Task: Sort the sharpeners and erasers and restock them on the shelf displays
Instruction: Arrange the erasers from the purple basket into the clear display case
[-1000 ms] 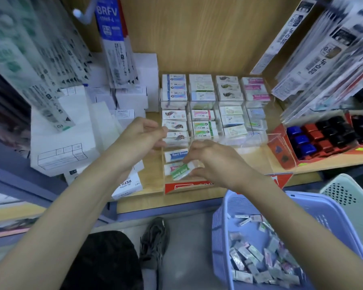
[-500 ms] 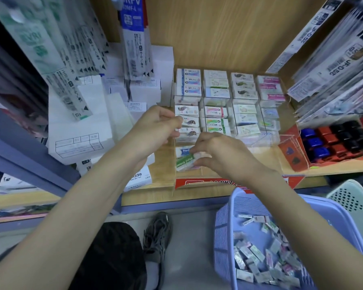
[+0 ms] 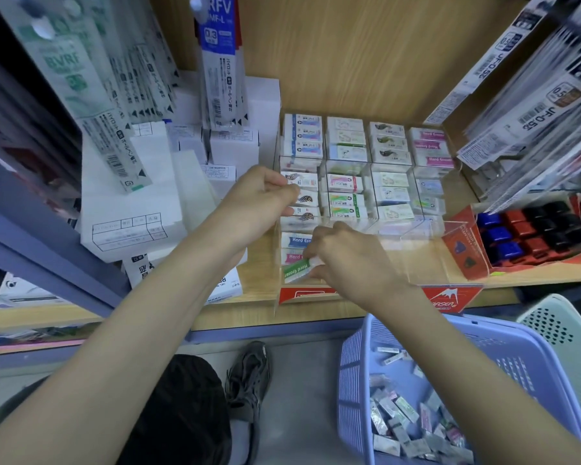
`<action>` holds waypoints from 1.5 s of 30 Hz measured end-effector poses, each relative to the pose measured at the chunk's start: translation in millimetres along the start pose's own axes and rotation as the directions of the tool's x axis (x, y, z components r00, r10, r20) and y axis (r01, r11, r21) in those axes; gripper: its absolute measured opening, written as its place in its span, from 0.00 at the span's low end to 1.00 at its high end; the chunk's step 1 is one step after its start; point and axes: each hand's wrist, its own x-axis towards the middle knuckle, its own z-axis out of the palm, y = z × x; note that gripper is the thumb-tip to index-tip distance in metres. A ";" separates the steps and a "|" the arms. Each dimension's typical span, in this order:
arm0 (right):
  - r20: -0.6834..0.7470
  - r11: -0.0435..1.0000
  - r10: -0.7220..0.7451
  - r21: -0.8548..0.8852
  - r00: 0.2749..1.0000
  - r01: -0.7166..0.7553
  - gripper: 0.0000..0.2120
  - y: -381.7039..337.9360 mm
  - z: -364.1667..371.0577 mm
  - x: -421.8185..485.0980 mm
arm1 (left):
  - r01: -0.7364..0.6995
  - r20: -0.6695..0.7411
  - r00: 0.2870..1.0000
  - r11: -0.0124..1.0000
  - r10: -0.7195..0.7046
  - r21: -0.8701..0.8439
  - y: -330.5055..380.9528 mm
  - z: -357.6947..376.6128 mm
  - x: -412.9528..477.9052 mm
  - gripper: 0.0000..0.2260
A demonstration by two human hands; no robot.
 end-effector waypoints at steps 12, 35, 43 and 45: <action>-0.140 0.744 0.192 0.666 0.971 -0.051 0.07 12.3 -3.2 -15.0 | -0.097 0.091 0.993 0.972 0.079 0.215 -16.2 -4.5 -5.1 0.09; 0.096 -0.354 0.569 0.925 0.817 0.138 0.16 6.7 9.3 -70.0 | -0.296 0.216 0.940 0.945 0.263 0.139 -19.6 40.2 -28.8 0.13; 0.184 -0.512 0.577 0.841 0.795 0.177 0.03 5.5 7.9 -56.7 | -0.307 0.271 0.927 0.941 0.261 0.143 -12.5 46.9 -25.7 0.11; 0.145 -0.459 0.607 0.867 0.782 0.196 0.03 10.6 7.8 -57.2 | -0.285 0.276 0.931 0.950 0.241 0.131 -8.7 47.2 -24.5 0.08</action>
